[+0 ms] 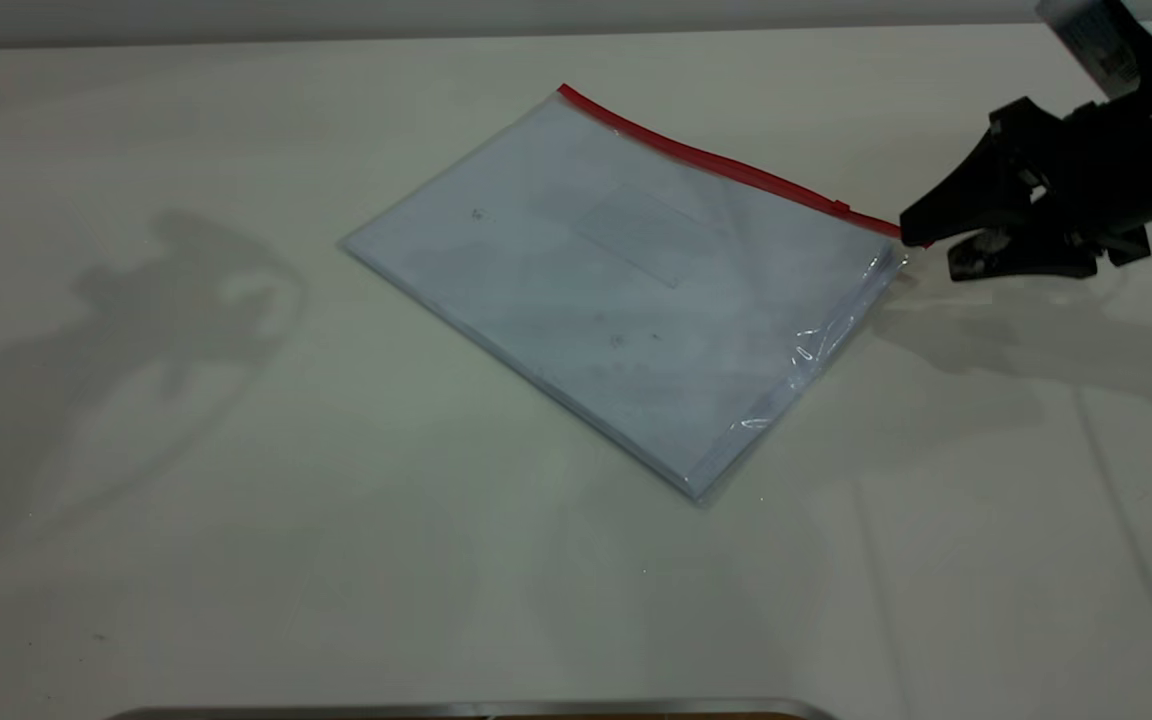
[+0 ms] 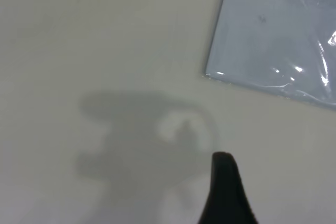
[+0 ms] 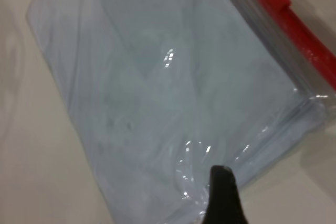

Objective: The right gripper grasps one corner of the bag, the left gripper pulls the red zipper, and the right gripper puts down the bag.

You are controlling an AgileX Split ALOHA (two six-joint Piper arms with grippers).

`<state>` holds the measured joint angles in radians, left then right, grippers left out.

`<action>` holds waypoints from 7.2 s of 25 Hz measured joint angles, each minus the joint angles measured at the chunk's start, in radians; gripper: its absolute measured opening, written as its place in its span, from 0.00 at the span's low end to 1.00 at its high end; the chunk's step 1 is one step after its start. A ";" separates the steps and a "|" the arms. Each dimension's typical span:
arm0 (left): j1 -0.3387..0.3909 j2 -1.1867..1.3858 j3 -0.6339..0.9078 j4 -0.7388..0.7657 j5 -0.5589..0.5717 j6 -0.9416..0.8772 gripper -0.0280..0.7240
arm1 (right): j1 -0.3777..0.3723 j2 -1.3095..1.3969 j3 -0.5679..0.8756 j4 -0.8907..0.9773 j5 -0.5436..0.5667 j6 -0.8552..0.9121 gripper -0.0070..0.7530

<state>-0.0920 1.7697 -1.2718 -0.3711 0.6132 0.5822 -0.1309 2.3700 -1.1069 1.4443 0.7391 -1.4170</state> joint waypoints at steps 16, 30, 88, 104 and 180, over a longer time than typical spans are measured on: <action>0.000 0.000 0.000 -0.037 -0.003 -0.004 0.82 | 0.000 0.162 -0.148 0.006 0.034 -0.060 0.80; 0.000 0.035 0.000 -0.144 -0.040 -0.004 0.82 | 0.019 0.215 -0.192 0.090 0.132 -0.153 0.65; -0.364 0.533 -0.211 -0.486 -0.291 0.962 0.82 | 0.421 0.221 -0.821 -0.667 0.246 -0.190 0.05; -0.366 0.547 -0.211 -0.510 -0.314 0.991 0.53 | 0.421 0.221 -0.821 -0.667 0.246 -0.178 0.05; -0.012 0.300 -0.219 -0.199 0.007 0.294 0.86 | 0.143 0.163 -1.093 -0.834 0.425 0.483 0.80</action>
<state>-0.1038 2.0699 -1.4910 -0.5697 0.6205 0.8762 0.0124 2.5325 -2.2002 0.6107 1.1637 -0.9337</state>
